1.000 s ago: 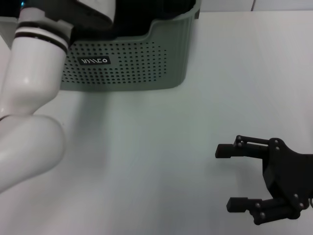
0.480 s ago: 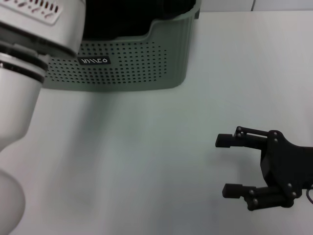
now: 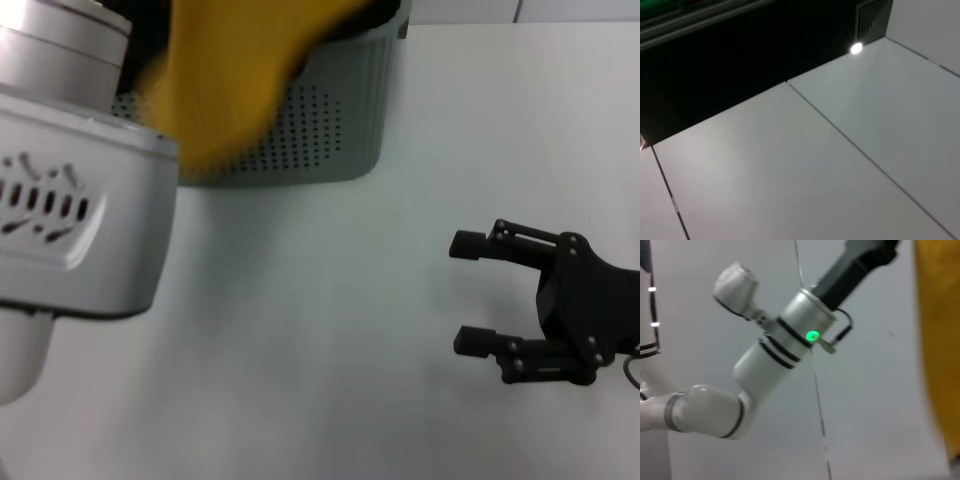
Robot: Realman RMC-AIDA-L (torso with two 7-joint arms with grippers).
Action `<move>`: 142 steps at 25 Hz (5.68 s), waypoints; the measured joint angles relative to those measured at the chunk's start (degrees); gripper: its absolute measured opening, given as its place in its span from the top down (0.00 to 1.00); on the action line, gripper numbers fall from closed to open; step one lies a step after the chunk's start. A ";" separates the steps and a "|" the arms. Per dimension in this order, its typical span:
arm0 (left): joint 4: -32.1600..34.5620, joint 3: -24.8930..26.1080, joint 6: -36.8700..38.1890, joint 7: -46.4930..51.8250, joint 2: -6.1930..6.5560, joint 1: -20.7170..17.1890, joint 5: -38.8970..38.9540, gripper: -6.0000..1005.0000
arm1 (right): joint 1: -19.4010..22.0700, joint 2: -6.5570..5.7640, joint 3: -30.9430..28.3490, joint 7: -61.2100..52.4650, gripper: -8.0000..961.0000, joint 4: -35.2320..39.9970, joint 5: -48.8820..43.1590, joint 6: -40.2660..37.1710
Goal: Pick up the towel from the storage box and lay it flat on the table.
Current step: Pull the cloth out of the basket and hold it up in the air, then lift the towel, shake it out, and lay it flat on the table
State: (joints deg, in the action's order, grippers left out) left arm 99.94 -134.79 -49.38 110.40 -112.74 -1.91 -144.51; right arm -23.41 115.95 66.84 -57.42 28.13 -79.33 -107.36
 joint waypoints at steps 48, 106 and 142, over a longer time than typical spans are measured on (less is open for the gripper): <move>-23.85 -13.49 -21.08 3.27 3.44 6.32 -5.81 0.98 | -0.27 -0.65 -6.51 5.45 0.14 -0.59 6.74 2.01; -27.52 -11.94 -25.64 3.16 2.62 8.76 -5.80 0.98 | -0.50 -0.07 -1.04 9.55 0.80 -5.57 3.43 6.92; -67.95 -16.64 -46.92 53.23 -7.52 11.76 -0.79 0.97 | 0.77 -0.37 -12.54 -5.90 0.98 21.22 17.22 7.14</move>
State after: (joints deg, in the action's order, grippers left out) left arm 31.99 -151.44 -96.30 163.63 -120.26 9.85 -145.30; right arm -22.64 115.58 54.30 -63.32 49.35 -62.12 -100.22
